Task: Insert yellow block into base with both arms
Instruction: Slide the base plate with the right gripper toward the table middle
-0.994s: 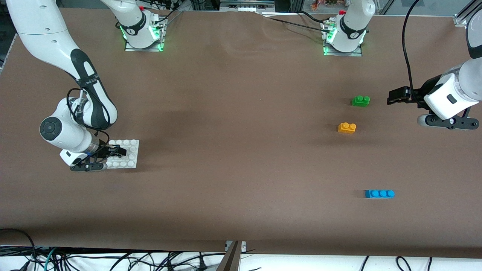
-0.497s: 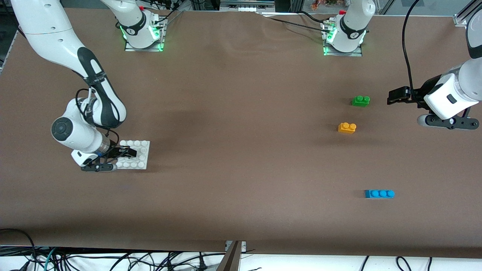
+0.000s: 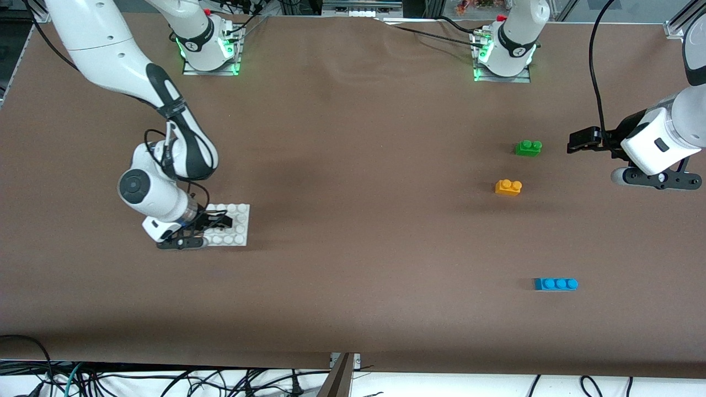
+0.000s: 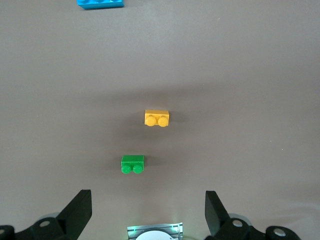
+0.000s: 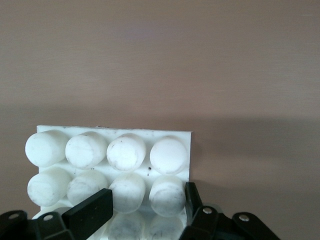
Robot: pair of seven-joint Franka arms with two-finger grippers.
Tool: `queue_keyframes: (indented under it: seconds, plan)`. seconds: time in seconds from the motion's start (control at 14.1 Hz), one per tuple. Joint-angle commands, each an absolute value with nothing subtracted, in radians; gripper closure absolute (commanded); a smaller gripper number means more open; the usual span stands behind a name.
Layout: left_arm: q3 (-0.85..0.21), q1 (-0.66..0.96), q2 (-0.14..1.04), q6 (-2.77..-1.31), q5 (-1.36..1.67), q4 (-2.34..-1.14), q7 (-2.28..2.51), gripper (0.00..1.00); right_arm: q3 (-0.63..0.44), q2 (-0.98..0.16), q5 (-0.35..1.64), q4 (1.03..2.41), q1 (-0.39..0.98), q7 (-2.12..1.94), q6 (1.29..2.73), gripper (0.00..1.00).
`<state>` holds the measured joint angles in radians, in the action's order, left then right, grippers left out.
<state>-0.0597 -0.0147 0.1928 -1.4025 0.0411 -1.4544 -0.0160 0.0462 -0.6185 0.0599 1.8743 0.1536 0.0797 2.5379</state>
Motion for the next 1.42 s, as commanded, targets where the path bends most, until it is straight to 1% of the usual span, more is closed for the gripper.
queue_keyframes:
  seconds: [0.0, 0.36, 0.5, 0.57, 0.64, 0.71, 1.35]
  plan:
    - [-0.061, -0.015, 0.198, -1.387, 0.023, -1.439, -0.029, 0.00, 0.043, -0.632, 0.060, 1.859, 0.208, 0.135, 2.557, 0.33]
    - [-0.061, -0.015, 0.196, -1.387, 0.023, -1.439, -0.029, 0.00, 0.035, -0.658, 0.063, 1.849, 0.316, 0.215, 2.591, 0.33]
    - [-0.061, -0.015, 0.196, -1.385, 0.023, -1.439, -0.028, 0.00, 0.032, -0.690, 0.063, 1.801, 0.379, 0.296, 2.594, 0.33]
    - [-0.061, -0.015, 0.196, -1.385, 0.023, -1.439, -0.029, 0.00, -0.003, -0.713, 0.063, 1.772, 0.443, 0.340, 2.594, 0.33]
    - [-0.061, -0.015, 0.196, -1.385, 0.023, -1.439, -0.029, 0.00, -0.061, -0.744, 0.069, 1.735, 0.518, 0.386, 2.594, 0.33]
    - [-0.061, -0.015, 0.196, -1.385, 0.023, -1.439, -0.028, 0.00, -0.074, -0.768, 0.071, 1.698, 0.555, 0.429, 2.592, 0.33]
    - [-0.061, -0.015, 0.196, -1.384, 0.023, -1.439, -0.026, 0.00, -0.074, -0.948, 0.071, 1.456, 0.739, 0.799, 2.586, 0.33]
